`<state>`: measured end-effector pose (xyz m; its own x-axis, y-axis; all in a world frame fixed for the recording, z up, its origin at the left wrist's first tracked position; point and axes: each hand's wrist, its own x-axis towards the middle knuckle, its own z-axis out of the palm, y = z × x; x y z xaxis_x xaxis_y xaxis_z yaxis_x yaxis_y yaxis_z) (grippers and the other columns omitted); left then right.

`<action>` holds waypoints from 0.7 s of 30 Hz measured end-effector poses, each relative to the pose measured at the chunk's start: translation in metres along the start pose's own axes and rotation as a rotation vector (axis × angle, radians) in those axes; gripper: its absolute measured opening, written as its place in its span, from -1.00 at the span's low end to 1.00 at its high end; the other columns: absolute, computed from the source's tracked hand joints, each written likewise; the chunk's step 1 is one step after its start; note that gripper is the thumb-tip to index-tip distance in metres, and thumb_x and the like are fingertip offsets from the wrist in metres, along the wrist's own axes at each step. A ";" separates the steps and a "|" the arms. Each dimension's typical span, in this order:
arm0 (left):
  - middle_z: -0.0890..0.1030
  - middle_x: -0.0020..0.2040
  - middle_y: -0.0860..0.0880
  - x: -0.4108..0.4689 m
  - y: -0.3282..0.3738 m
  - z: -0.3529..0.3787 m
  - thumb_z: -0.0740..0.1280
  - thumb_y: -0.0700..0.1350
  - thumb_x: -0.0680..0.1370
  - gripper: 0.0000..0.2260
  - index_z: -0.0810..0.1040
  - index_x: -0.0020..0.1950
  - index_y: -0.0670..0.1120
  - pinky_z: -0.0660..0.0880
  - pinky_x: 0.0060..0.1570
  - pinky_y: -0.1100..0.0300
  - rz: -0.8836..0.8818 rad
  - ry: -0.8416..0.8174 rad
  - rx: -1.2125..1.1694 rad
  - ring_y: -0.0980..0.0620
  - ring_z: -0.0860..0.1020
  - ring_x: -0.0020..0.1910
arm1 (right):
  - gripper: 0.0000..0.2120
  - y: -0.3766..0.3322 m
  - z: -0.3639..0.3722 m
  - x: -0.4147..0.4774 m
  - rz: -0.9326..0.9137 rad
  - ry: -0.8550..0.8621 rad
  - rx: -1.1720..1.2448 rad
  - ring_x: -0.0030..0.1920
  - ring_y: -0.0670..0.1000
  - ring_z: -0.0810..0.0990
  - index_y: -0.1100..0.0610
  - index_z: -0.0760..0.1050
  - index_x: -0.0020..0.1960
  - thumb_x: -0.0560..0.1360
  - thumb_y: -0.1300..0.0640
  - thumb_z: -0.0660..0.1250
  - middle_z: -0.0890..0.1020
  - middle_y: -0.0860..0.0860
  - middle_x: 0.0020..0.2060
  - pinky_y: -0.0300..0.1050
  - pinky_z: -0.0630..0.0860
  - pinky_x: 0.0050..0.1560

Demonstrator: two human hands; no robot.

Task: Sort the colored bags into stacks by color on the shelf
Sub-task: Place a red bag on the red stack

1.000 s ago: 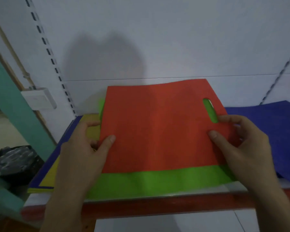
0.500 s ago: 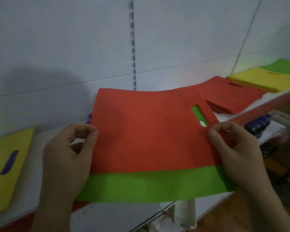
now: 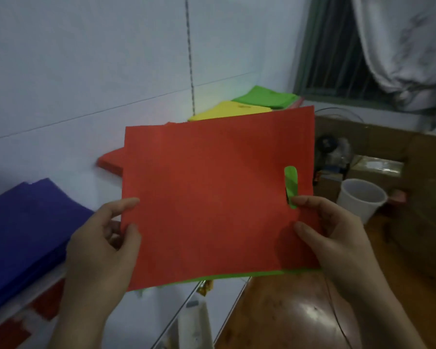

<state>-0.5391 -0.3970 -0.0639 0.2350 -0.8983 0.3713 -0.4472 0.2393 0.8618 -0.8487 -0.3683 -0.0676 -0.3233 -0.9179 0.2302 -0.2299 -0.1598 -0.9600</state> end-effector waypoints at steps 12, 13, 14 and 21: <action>0.67 0.09 -0.02 0.111 0.023 0.200 0.35 -0.49 0.38 -0.32 0.58 0.15 0.29 0.57 -0.08 0.23 0.076 -0.167 -0.088 0.09 0.66 -0.06 | -0.51 0.055 -0.078 0.155 0.098 0.108 0.033 -0.03 0.01 0.71 -0.04 0.63 0.16 0.46 0.49 0.35 0.73 -0.06 -0.04 0.20 0.64 0.07; 0.65 0.12 -0.03 0.124 0.025 0.220 0.35 -0.49 0.37 -0.33 0.58 0.15 0.28 0.57 -0.09 0.24 0.089 -0.169 -0.087 0.11 0.65 -0.06 | -0.51 0.057 -0.084 0.175 0.099 0.098 0.029 -0.02 0.01 0.72 -0.03 0.63 0.17 0.46 0.49 0.36 0.74 -0.05 -0.03 0.19 0.63 0.08; 0.65 0.11 -0.01 0.138 0.026 0.239 0.35 -0.48 0.36 -0.34 0.59 0.16 0.26 0.56 -0.13 0.24 0.098 -0.170 -0.084 0.12 0.64 -0.08 | -0.52 0.058 -0.091 0.195 0.100 0.089 0.027 -0.01 0.01 0.72 -0.01 0.63 0.18 0.45 0.49 0.37 0.74 -0.03 -0.03 0.18 0.63 0.09; 0.55 -0.42 0.01 0.233 0.044 0.358 0.42 -0.31 0.50 -0.64 0.63 0.09 0.16 0.43 -0.41 0.40 0.147 -0.027 -0.132 0.18 0.54 -0.45 | -0.53 0.078 -0.136 0.340 0.080 0.157 0.035 -0.05 0.00 0.72 0.04 0.64 0.15 0.41 0.51 0.40 0.74 -0.07 -0.08 -0.13 0.66 -0.09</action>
<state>-0.8129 -0.7277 -0.0637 0.1511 -0.8591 0.4889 -0.3578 0.4135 0.8373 -1.1012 -0.6432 -0.0425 -0.4796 -0.8604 0.1721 -0.1662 -0.1034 -0.9806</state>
